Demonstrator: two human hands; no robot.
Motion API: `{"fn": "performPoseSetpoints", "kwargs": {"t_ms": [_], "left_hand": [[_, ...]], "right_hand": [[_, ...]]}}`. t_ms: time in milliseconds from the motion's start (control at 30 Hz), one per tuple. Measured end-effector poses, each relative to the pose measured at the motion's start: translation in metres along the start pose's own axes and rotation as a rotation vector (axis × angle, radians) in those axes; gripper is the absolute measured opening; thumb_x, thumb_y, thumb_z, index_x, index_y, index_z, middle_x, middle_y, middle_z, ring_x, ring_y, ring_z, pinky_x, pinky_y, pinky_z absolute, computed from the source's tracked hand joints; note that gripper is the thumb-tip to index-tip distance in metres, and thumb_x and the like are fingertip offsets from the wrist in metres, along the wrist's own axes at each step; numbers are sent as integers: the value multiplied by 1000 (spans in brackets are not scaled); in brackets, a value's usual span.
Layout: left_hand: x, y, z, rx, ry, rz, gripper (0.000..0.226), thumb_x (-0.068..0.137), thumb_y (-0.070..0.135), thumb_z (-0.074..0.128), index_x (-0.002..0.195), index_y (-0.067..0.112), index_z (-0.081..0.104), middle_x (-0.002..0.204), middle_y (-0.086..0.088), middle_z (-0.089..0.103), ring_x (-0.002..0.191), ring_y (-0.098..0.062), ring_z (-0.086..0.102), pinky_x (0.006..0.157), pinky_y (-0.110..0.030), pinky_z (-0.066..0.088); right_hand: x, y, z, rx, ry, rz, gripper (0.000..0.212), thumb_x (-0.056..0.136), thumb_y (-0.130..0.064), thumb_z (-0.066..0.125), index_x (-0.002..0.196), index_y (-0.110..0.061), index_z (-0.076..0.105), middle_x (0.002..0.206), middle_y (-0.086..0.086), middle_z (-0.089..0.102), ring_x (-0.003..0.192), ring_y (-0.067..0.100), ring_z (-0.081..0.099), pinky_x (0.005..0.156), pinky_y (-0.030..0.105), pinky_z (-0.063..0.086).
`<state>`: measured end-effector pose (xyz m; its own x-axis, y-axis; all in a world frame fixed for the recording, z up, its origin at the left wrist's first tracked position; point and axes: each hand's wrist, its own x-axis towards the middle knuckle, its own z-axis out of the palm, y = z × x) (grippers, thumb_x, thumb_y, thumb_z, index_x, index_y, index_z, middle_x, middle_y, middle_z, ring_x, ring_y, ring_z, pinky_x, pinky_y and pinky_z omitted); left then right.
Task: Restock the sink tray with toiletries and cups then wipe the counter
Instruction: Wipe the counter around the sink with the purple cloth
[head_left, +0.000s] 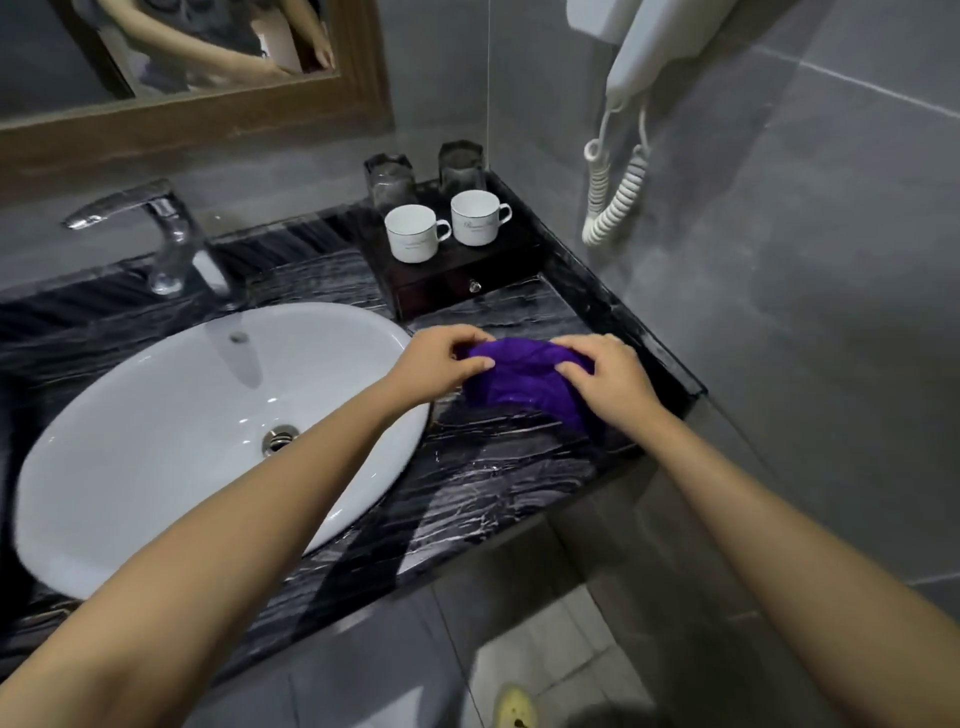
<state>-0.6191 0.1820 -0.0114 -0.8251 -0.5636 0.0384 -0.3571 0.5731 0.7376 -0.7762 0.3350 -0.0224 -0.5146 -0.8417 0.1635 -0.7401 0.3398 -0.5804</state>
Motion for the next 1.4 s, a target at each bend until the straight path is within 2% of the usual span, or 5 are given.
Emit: {"fn": "performPoseSetpoints", "kwargs": {"t_ms": [233, 400, 533, 700, 1400], "left_hand": [[61, 8, 24, 55, 33, -46, 27, 83, 16, 65, 109, 13, 67, 110, -6, 69, 101, -20, 62, 88, -24, 42], [64, -25, 33, 276, 80, -63, 36, 87, 14, 56, 122, 9, 58, 127, -11, 61, 119, -25, 54, 100, -28, 35], [38, -79, 29, 497, 150, -140, 44, 90, 16, 52, 132, 3, 46, 140, -21, 45, 129, -36, 41, 108, -41, 31], [27, -111, 32, 580, 120, -271, 57, 95, 35, 42, 140, 1, 33, 148, -22, 32, 136, -40, 27, 108, -52, 27], [38, -131, 45, 451, 197, -265, 59, 98, 29, 35, 146, 3, 12, 157, -15, 3, 146, -26, -4, 118, -36, -1]], "right_hand": [[33, 31, -2, -77, 84, 61, 27, 88, -19, 56, 115, -16, 64, 108, 9, 68, 104, 30, 56, 92, 39, 45], [21, 61, 24, -290, -148, 198, 33, 92, -26, 51, 120, -10, 54, 120, 14, 60, 111, 31, 51, 91, 41, 44], [22, 74, 40, -386, -147, -106, 64, 91, -32, 54, 146, -14, 27, 153, 9, 29, 138, 29, 27, 114, 43, 23], [45, 95, 54, -488, -399, -371, 61, 98, -42, 34, 150, -27, 6, 161, -3, -4, 148, 16, -5, 120, 35, -3], [144, 83, 112, -385, -277, -251, 54, 100, -29, 30, 150, -15, 16, 160, 10, 10, 147, 24, 13, 121, 35, 12]]}}
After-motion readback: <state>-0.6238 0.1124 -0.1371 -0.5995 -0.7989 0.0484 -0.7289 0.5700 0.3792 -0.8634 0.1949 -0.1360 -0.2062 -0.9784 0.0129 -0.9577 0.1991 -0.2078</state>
